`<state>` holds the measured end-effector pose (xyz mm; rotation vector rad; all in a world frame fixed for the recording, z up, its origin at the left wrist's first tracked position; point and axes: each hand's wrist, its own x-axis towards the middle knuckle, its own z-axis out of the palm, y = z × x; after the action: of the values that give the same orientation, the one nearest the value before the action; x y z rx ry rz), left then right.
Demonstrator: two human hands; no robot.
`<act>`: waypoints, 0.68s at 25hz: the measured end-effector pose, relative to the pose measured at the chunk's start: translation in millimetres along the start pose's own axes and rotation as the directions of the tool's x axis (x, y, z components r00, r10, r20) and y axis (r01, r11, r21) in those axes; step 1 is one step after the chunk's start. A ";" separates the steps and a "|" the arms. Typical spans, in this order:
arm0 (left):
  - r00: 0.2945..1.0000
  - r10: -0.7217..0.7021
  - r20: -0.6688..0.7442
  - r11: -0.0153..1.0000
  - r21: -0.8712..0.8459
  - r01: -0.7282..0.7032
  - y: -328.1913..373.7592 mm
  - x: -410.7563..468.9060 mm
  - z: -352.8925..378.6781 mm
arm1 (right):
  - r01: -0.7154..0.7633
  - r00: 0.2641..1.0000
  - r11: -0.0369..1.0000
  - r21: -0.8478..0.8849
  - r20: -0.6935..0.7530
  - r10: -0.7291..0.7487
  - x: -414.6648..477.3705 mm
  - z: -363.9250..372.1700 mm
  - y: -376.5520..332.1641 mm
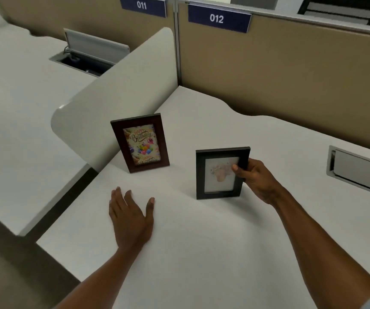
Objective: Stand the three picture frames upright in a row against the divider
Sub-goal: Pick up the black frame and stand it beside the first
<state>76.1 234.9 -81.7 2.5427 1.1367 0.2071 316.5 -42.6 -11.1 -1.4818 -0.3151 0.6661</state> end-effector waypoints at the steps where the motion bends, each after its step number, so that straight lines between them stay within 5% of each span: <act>1: 1.000 -0.014 -0.003 1.000 -0.005 0.014 2.5 2.1 0.2 | 0.001 1.000 1.000 -0.004 0.026 -0.001 17.0 5.7 -3.3; 17: 0.998 -0.049 -0.036 0.982 0.181 0.055 2.2 11.3 12.0 | -0.019 0.989 0.997 -0.076 0.143 0.030 160.2 51.6 -25.5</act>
<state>88.4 238.9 -92.2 2.6717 1.2866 0.1365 417.9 94.1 -13.7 -1.5133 -0.4371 0.7908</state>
